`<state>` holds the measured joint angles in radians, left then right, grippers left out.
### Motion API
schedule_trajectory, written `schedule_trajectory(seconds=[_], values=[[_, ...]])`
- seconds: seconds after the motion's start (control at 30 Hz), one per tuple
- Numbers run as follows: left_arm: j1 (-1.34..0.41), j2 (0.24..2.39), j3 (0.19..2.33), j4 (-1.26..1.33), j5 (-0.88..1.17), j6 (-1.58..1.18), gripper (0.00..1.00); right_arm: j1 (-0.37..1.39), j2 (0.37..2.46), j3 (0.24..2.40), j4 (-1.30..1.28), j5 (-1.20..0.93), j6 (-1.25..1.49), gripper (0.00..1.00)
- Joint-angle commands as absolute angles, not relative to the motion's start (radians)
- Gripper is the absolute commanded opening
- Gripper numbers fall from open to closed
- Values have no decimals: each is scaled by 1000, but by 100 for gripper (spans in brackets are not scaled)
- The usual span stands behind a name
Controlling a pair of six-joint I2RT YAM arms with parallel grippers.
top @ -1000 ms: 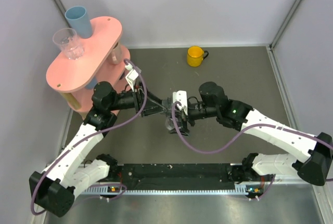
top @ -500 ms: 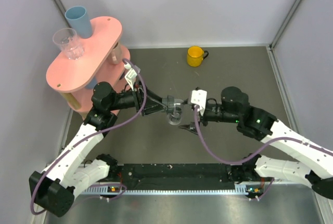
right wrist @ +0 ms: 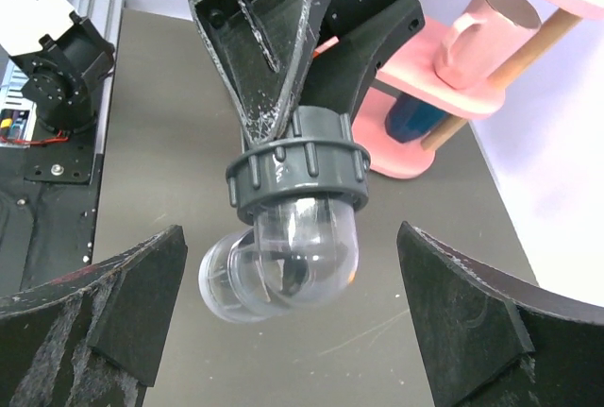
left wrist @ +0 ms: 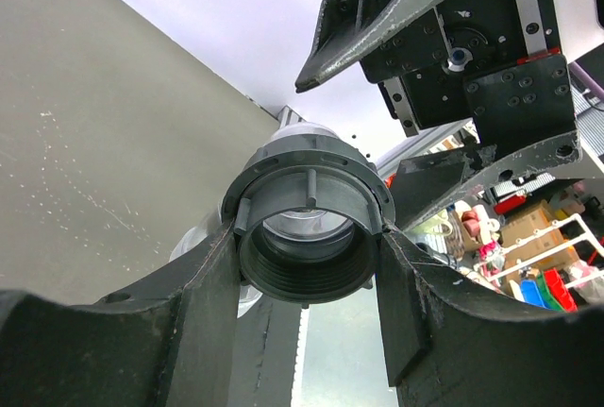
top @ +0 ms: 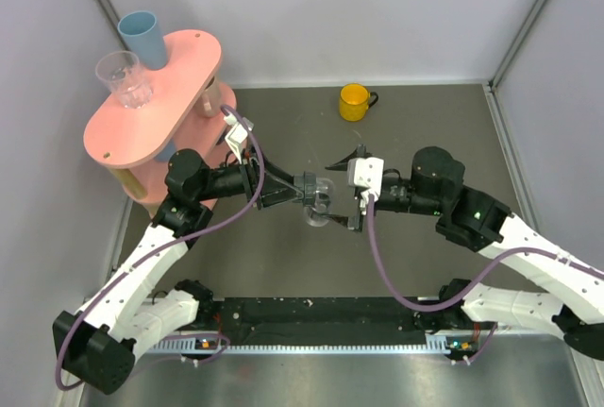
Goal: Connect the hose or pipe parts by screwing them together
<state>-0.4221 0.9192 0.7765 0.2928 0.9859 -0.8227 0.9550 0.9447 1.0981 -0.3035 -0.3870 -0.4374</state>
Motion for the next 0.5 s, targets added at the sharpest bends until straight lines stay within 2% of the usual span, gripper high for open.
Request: schedule_trajectory(seconds=[0.0,0.47], values=[[-422,917,781,376,985,-845,0,977,972,1147,-216,-451,-474,91],[-422,928,781,426,999,-928,0,1031,1031,1128,-166,-390,-557,88]])
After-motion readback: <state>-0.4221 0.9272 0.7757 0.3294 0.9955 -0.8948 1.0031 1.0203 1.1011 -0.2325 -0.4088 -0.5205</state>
